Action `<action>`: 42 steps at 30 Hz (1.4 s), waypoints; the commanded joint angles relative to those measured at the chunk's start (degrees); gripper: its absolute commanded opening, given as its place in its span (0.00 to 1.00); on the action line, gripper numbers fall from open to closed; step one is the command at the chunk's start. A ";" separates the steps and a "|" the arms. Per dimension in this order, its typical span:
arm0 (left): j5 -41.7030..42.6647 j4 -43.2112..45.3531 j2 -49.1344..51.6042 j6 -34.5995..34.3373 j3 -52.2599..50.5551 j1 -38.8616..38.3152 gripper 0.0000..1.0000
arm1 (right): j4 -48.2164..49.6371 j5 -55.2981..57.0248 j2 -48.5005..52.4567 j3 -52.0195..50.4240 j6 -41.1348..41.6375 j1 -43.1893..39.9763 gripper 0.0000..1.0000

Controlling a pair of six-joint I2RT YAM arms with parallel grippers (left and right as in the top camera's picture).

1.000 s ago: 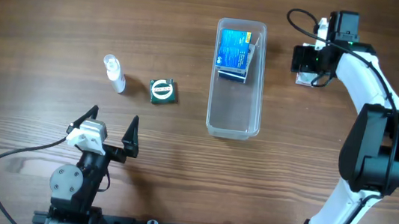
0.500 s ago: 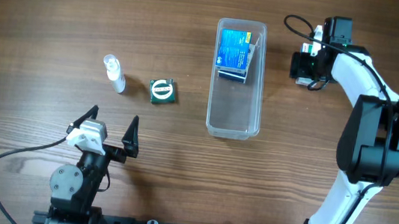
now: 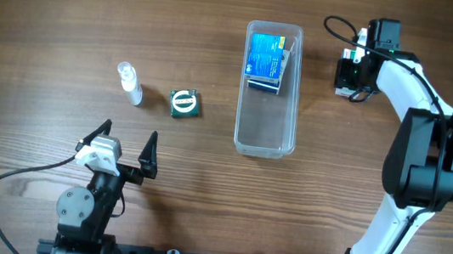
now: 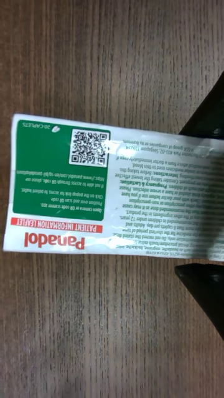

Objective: Pack container
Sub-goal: 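Move right gripper to the white Panadol box and grasp it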

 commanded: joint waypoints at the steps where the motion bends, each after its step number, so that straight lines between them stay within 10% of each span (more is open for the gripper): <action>1: -0.50 -0.22 -0.15 -0.50 -0.33 0.44 1.00 | -0.20 0.39 -4.07 -0.02 0.48 -0.09 0.57; 42: -0.52 -0.20 -0.15 -0.50 -0.33 0.44 1.00 | -1.40 2.71 0.70 -0.76 4.55 -0.09 0.73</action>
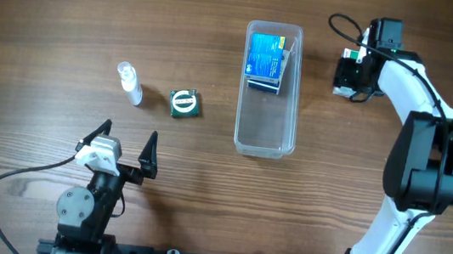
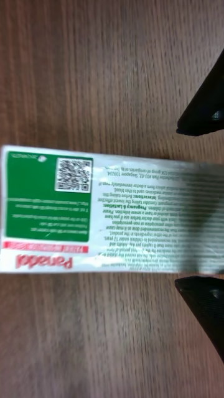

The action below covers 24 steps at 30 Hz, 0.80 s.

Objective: Pack container
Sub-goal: 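Move right gripper to the white Panadol box and grasp it, then carry Panadol box with right gripper and release into container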

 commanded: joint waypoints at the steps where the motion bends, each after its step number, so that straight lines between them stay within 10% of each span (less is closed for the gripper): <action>1: -0.52 -0.22 -0.15 -0.50 -0.33 0.44 1.00 | 0.33 1.16 1.62 -0.44 0.20 -0.09 0.73; 5: -0.52 -0.20 -0.15 -0.50 -0.33 0.44 1.00 | 0.33 1.16 1.75 -0.44 0.22 -0.07 0.66; 9: -0.50 -0.20 -0.15 -0.50 -0.33 0.44 1.00 | 0.35 1.16 1.77 -0.44 0.24 -0.09 0.35; 24: -0.52 -0.22 -0.15 -0.50 -0.33 0.44 1.00 | -6.64 1.01 -10.56 2.93 0.39 0.96 0.35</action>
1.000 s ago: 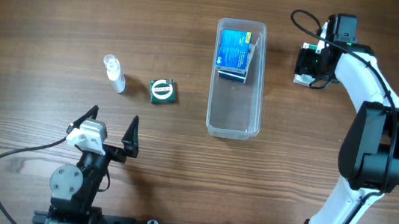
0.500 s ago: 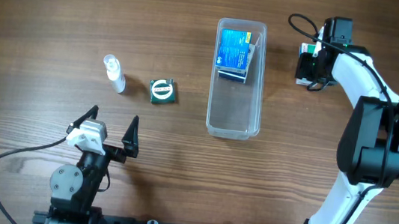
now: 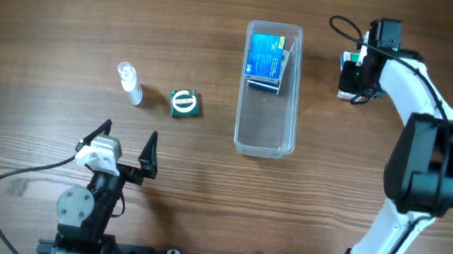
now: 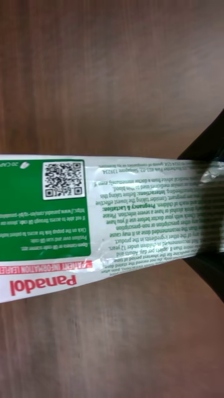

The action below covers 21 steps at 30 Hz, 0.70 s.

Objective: Pack container
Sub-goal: 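Carry Panadol box with right gripper and release into container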

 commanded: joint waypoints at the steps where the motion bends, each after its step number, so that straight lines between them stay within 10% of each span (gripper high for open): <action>1: -0.50 -0.22 -0.15 -0.50 -0.33 0.44 1.00 | -2.47 0.24 -11.45 2.27 0.26 1.73 0.36; 8: -0.52 -0.22 -0.15 -0.50 -0.33 0.44 1.00 | -6.97 -2.75 -24.55 2.27 9.66 12.11 0.35; 21: -0.50 -0.22 -0.15 -0.50 -0.33 0.44 1.00 | 0.26 -1.01 -16.59 2.19 20.52 24.48 0.36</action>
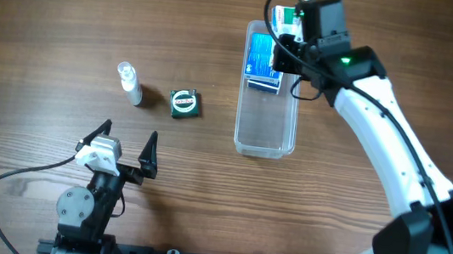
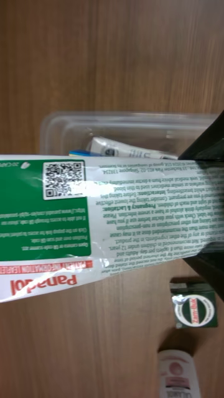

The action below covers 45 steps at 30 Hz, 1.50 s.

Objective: Pack container
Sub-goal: 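Carry Panadol box with right gripper and release into container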

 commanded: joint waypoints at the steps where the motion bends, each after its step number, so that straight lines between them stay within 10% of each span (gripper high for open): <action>1: -0.52 -0.20 -0.15 -0.50 -0.33 0.44 1.00 | 1.01 0.92 3.93 0.35 3.80 0.44 0.36; 32: -0.52 -0.20 -0.15 -0.50 -0.33 0.44 1.00 | 9.68 -1.29 13.20 0.39 3.65 0.44 0.58; 35: -0.50 -0.20 -0.15 -0.50 -0.33 0.44 1.00 | 10.05 -1.73 11.78 1.03 3.34 0.44 0.50; 41: -0.50 -0.22 -0.15 -0.50 -0.33 0.44 1.00 | 10.51 -2.32 9.20 3.13 3.17 0.44 0.04; 45: -0.52 -0.22 -0.15 -0.50 -0.33 0.44 1.00 | 10.27 -2.29 10.25 2.93 1.29 0.44 0.04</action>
